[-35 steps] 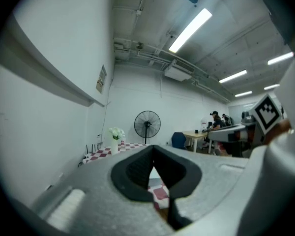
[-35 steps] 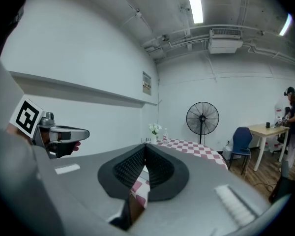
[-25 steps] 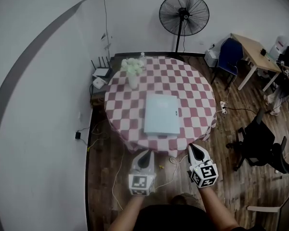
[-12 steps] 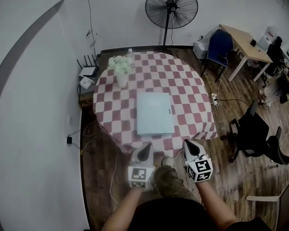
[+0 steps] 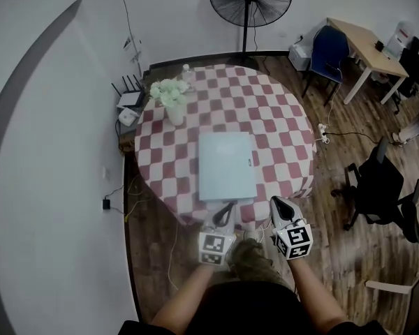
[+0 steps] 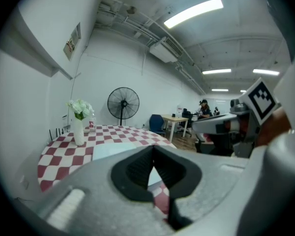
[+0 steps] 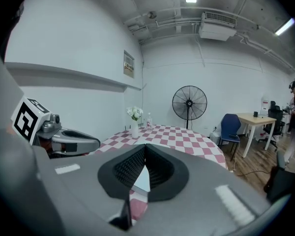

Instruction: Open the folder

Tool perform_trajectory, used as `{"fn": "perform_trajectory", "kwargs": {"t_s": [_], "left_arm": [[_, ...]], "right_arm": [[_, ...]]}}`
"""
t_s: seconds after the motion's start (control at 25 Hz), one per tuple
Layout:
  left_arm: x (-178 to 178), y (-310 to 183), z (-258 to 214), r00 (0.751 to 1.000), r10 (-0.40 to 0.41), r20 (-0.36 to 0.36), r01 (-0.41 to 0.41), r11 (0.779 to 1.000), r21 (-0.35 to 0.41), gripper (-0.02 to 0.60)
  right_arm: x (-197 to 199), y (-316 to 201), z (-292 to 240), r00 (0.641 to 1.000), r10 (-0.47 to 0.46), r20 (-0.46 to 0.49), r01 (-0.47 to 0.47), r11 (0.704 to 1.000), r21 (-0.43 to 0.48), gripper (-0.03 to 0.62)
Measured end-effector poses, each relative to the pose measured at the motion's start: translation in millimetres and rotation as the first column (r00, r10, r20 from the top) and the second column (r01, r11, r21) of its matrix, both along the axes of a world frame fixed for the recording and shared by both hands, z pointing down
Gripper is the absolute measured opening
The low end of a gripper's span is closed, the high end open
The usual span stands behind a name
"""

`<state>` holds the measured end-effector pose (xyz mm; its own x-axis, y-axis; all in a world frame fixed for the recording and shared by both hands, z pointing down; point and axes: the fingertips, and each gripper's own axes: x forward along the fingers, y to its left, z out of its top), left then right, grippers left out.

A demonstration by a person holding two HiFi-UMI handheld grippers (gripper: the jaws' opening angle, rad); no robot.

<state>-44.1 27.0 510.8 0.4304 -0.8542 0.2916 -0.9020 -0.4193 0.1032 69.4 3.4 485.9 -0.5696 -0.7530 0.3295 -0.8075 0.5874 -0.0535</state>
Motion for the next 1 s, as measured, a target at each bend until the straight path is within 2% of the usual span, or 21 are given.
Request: {"fn": "perform_trajectory", "kwargs": {"t_s": [0.32, 0.6, 0.72, 0.76, 0.8, 1.0], "left_arm": [[34.5, -53.0, 48.5, 0.998, 0.036, 0.051, -0.031, 0.995, -0.090, 0.005], [58.0, -80.1, 105.2, 0.993, 0.085, 0.080, -0.068, 0.979, -0.193, 0.005], [62.3, -86.9, 125.8, 0.994, 0.076, 0.078, -0.056, 0.971, -0.231, 0.008], [63.4, -88.6, 132.4, 0.994, 0.073, 0.082, -0.051, 0.968, -0.245, 0.039], [64.5, -90.0, 138.7, 0.994, 0.073, 0.086, -0.049, 0.965, -0.258, 0.043], [75.2, -97.2, 161.7, 0.989, 0.097, 0.110, -0.061, 0.954, -0.292, 0.044]], "right_arm": [[6.5, -57.7, 49.1, 0.999, -0.034, -0.007, 0.033, 0.996, -0.081, 0.002], [16.0, -89.4, 92.1, 0.999, -0.044, -0.007, 0.042, 0.987, -0.156, 0.003], [22.5, -96.2, 114.7, 0.999, -0.016, 0.048, 0.027, 0.973, -0.229, 0.003], [24.0, -97.7, 122.6, 0.998, -0.007, 0.063, 0.023, 0.967, -0.254, 0.003], [24.4, -98.8, 130.5, 0.998, -0.004, 0.069, 0.023, 0.962, -0.273, 0.003], [16.8, -101.6, 168.3, 0.998, -0.060, 0.034, 0.067, 0.945, -0.320, 0.003]]}}
